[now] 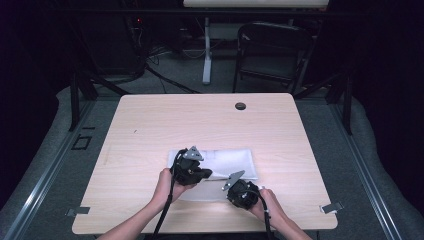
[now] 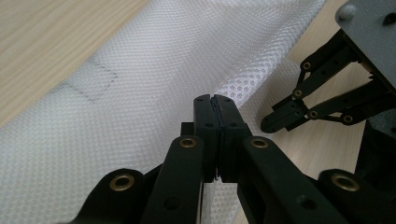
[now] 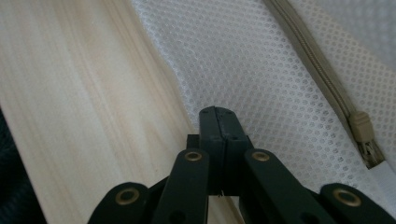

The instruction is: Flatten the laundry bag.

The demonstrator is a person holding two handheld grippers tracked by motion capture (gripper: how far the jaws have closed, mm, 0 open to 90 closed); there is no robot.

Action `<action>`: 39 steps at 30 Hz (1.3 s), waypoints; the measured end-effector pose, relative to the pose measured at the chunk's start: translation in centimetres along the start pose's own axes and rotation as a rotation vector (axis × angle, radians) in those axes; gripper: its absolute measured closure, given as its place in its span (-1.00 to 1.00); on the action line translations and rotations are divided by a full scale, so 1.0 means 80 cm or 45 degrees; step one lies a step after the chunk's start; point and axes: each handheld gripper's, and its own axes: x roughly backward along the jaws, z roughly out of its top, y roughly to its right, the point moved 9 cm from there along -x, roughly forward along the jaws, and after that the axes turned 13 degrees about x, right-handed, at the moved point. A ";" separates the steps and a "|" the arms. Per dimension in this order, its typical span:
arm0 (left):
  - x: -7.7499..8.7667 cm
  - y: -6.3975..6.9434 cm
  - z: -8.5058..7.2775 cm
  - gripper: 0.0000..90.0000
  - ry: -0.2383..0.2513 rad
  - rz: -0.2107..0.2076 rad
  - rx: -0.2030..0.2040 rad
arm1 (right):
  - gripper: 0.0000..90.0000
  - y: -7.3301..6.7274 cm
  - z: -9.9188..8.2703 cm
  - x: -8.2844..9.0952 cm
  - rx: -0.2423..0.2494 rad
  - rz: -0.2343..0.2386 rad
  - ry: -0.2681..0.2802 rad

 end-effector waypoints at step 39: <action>0.019 -0.017 0.078 0.99 -0.013 0.162 -0.089 | 1.00 -0.011 0.014 -0.005 -0.009 0.038 0.035</action>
